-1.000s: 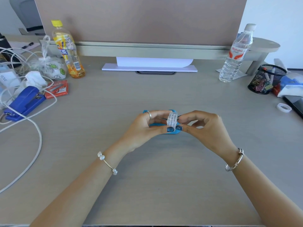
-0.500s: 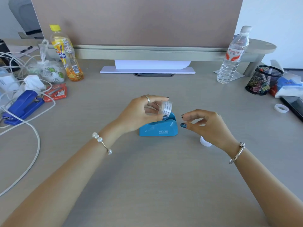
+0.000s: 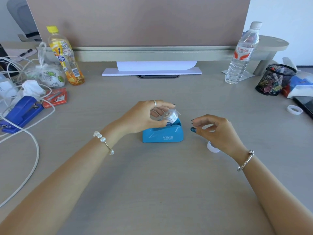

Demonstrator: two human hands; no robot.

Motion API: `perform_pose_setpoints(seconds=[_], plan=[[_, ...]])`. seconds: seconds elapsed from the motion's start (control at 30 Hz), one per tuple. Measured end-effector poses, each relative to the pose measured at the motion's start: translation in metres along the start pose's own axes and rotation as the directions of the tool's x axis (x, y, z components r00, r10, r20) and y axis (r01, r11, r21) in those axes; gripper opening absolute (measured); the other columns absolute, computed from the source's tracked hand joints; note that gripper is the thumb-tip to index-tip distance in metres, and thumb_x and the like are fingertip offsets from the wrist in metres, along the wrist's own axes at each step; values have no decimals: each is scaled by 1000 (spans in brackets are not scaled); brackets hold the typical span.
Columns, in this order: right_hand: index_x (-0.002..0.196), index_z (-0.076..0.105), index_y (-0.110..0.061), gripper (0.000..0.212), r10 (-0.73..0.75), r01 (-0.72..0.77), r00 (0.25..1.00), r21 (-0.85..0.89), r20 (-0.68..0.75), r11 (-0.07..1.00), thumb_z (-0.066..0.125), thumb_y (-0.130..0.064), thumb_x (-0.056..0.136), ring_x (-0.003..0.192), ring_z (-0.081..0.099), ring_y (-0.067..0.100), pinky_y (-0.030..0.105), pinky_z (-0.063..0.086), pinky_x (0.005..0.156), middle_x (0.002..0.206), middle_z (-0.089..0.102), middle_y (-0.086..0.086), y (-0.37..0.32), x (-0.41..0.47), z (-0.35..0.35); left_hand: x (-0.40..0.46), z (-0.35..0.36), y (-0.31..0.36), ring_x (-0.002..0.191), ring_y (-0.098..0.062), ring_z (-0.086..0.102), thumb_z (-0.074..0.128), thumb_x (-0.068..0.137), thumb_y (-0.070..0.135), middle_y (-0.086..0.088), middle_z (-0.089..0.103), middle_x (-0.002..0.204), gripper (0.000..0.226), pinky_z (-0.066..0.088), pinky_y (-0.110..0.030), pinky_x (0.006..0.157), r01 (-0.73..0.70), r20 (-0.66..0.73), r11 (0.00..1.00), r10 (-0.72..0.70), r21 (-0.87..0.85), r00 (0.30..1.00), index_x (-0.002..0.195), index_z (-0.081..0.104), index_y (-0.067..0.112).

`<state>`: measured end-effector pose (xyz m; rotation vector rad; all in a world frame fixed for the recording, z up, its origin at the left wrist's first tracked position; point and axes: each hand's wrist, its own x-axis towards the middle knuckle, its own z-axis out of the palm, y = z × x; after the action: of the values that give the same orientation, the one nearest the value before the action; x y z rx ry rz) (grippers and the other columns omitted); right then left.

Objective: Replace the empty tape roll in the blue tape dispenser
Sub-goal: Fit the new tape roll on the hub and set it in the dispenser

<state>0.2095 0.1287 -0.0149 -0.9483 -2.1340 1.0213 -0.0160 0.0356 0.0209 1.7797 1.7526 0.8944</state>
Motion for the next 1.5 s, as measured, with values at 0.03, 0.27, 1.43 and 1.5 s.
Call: perform_pose_setpoints(seconds=[0.03,0.27,1.43,1.5], plan=[[94,70,-19,18,-9,9,1000,4,2,1000,69,-11,78,70,59,-12,3,38,44,86,67,-12,-2,0,0,0,-1,0,95,-1,59,68,77,18,14,64,108,46,47,-19,93,2,15,1000,-2,-6,1000,117,58,39],[116,59,-32,47,-238,256,958,-103,160,961,74,-18,73,97,59,3,18,52,77,107,65,-12,-27,23,5,1,-3,-6,95,-1,63,65,82,16,9,68,111,36,47,-12,87,32,119,997,-23,-76,993,117,61,25],[84,64,-39,21,-138,167,931,-57,337,984,69,-20,77,78,59,15,25,50,75,86,63,-6,-25,49,17,-2,1,-16,100,-10,46,63,84,28,7,55,96,23,33,-16,80,-51,8,967,50,250,999,107,65,27],[88,65,-35,17,-131,170,927,-84,351,982,69,-21,78,76,59,17,28,49,75,82,62,-7,-25,49,16,-1,2,-15,97,-10,47,64,83,29,6,56,93,24,31,-8,79,-63,11,962,63,266,998,106,66,26]])
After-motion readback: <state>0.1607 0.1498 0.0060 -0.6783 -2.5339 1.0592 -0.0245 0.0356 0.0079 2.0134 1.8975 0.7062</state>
